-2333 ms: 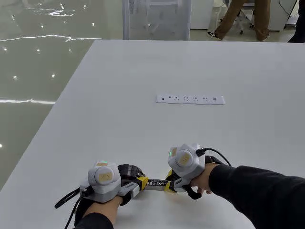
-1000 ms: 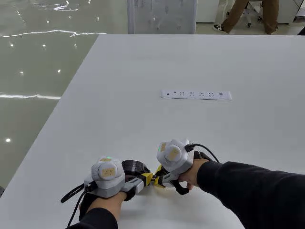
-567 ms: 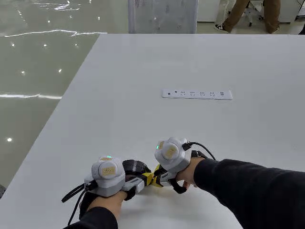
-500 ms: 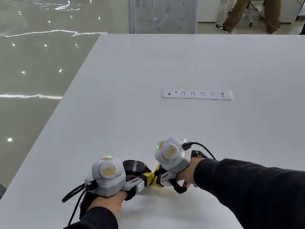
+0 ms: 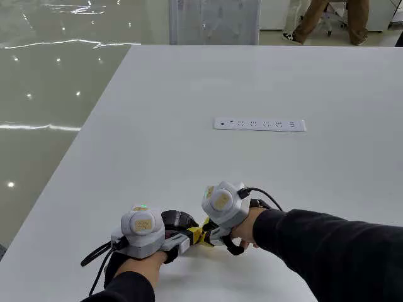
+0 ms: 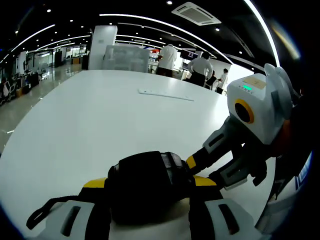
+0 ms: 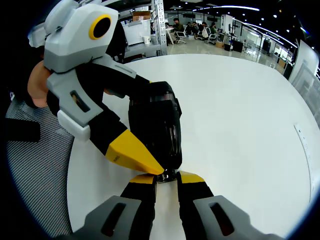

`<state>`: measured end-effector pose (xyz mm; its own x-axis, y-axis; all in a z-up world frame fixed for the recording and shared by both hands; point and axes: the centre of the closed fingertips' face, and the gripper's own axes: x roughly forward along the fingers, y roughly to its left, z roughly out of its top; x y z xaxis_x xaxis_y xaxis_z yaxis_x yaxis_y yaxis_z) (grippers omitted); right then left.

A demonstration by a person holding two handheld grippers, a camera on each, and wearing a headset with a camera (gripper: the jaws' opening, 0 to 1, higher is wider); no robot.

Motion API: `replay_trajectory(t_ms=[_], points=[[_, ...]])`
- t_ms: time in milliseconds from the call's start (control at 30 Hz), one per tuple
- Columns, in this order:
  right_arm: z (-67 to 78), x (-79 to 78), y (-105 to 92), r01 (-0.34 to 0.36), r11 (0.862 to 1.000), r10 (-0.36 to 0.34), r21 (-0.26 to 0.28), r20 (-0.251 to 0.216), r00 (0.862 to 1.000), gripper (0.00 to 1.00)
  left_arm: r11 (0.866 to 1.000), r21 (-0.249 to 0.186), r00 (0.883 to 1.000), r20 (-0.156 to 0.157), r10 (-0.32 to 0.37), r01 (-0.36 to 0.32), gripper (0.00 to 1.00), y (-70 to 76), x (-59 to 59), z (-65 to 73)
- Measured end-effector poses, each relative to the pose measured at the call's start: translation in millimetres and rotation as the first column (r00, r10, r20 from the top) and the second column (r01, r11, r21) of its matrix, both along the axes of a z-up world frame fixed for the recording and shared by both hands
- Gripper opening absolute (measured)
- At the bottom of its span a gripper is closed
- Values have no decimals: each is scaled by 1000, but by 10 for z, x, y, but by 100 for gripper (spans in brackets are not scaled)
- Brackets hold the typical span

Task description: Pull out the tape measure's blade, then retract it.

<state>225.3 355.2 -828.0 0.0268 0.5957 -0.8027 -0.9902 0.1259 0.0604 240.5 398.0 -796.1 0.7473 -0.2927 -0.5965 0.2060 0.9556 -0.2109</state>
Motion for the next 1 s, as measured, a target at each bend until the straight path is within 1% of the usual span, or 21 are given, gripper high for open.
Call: replay_trajectory(t_ms=[233,367,433,467,500,533,567,600,633,667,733,767,800,833,867,900,933,967,1000], points=[[4,-9,0,3,1000,-2,-11,27,1000,13,1000,2,1000,-4,0,0,59,1,-2,1],[11,-13,-14,33,999,-33,-3,27,999,14,1000,-3,1000,-6,2,-2,60,0,4,1],[15,-4,-30,67,998,-67,3,19,998,15,1000,-8,1000,-8,-5,5,61,-4,0,4],[19,-3,-37,75,997,-75,4,15,997,18,1000,-4,1000,-11,-12,12,61,-5,-3,3],[32,0,-53,107,994,-107,7,1,994,21,1000,-8,1000,-16,-25,25,61,-10,-6,3],[42,14,-67,141,990,-141,12,-8,990,25,999,-12,999,-21,-38,38,61,-10,-10,3],[54,45,-82,178,984,-178,23,-18,984,32,999,-22,998,-32,-50,49,61,-4,-13,7],[84,52,-87,201,979,-200,40,-30,979,36,998,-27,998,-36,-59,58,61,2,-16,17],[107,62,-98,207,977,-206,53,-35,978,37,997,-28,997,-29,-73,72,60,6,-19,40],[143,76,-142,209,976,-207,61,-25,978,38,996,-19,996,-13,-86,85,60,23,-14,93],[187,99,-223,226,971,-226,75,-12,974,41,994,-9,994,1,-107,107,64,62,10,146],[211,101,-261,232,969,-233,82,-7,973,43,991,-18,991,8,-135,135,66,47,14,173],[230,105,-306,239,967,-240,84,-3,971,45,982,-54,984,10,-180,180,70,-19,-5,206],[240,117,-384,263,961,-264,79,-5,965,46,964,-120,972,20,-235,235,73,-115,-34,273],[253,116,-441,278,957,-278,80,-11,961,45,954,-145,964,15,-264,263,76,-137,-62,301],[283,107,-511,294,952,-294,90,-15,956,45,950,-124,958,4,-288,286,79,-98,-73,306],[310,108,-562,306,947,-306,100,-13,952,46,946,-104,952,20,-306,306,84,-74,-63,330],[342,107,-640,323,940,-323,113,-14,946,48,942,-78,945,51,-323,326,90,-37,-43,373],[368,102,-693,331,936,-332,121,-15,943,49,941,-57,942,68,-329,332,99,4,-29,390]])
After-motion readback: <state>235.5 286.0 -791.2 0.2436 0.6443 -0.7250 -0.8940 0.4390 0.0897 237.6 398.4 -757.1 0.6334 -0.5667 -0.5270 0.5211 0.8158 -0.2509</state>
